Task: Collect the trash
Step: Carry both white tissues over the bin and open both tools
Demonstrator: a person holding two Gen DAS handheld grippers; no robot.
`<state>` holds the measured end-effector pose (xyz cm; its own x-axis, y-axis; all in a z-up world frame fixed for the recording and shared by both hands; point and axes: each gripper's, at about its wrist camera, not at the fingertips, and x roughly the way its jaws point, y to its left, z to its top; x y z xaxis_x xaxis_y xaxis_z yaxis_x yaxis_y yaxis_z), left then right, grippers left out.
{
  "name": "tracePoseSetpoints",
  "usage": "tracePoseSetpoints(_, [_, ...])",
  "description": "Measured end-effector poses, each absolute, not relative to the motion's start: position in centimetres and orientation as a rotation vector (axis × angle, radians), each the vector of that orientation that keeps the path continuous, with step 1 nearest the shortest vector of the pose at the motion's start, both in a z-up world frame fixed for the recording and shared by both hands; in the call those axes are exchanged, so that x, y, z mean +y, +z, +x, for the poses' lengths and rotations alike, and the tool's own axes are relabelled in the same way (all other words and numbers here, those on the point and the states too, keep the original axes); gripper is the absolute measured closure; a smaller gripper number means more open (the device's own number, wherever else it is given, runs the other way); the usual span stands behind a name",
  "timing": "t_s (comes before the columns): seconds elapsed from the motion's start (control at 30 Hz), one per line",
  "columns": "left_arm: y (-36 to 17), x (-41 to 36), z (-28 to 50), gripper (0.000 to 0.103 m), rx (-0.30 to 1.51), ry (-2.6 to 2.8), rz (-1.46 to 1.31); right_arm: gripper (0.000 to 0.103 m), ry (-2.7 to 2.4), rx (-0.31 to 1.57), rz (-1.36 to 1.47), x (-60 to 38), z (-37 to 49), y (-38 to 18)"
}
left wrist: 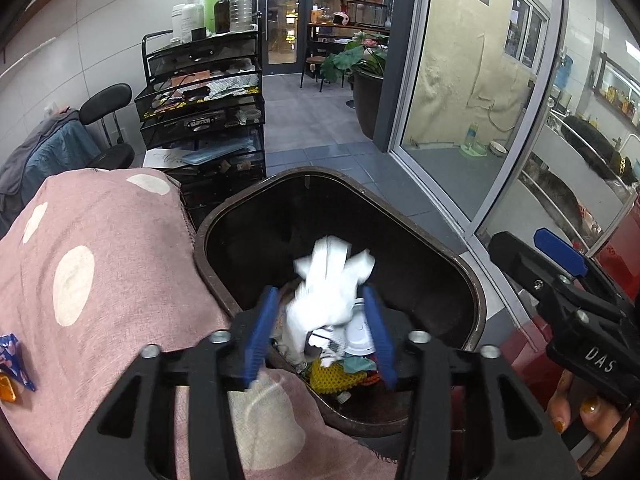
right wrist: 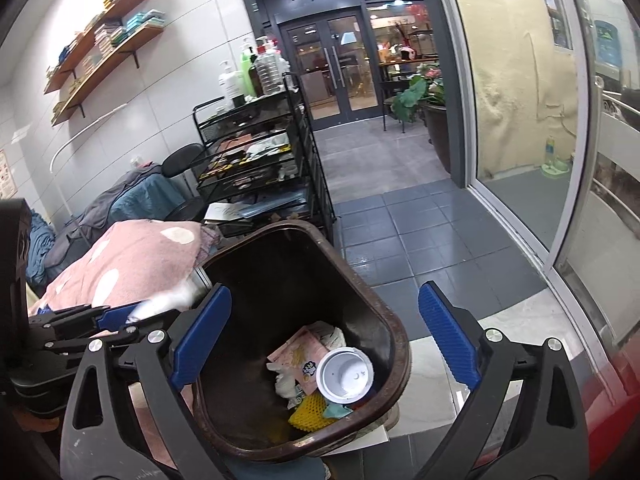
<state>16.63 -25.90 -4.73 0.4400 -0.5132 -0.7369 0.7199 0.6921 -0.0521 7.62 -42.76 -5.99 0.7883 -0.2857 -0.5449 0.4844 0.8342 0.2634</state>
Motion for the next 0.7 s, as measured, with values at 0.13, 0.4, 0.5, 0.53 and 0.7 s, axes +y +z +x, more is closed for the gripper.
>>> tracePoseSetpoints(0.13, [-4.3,-25.3,16.5,0.023,0.779,-0.79,0.253,0.008,-0.459,0.523,0.427,-43.3,7.5,-6.2])
tracePoseSetpoints(0.4, [-3.1,-24.0,15.5,0.011,0.715,-0.779,0.256,0.008,-0.448,0.521,0.449,-43.5,7.4,-6.4])
tracePoseSetpoints(0.5, [-2.7,-23.3,15.3,0.009,0.701,-0.776,0.248,0.008,-0.43,0.517,0.452,-43.2,7.6,-6.3])
tracePoseSetpoints(0.53, [-2.5,-22.9,15.3,0.008,0.695,-0.774,0.242,0.008,-0.416,0.514,0.451,-43.0,7.7,-6.2])
tracePoseSetpoints(0.7, [-1.7,-20.6,14.9,0.005,0.659,-0.747,0.211,0.008,-0.361,0.499,0.417,-41.6,8.5,-5.4])
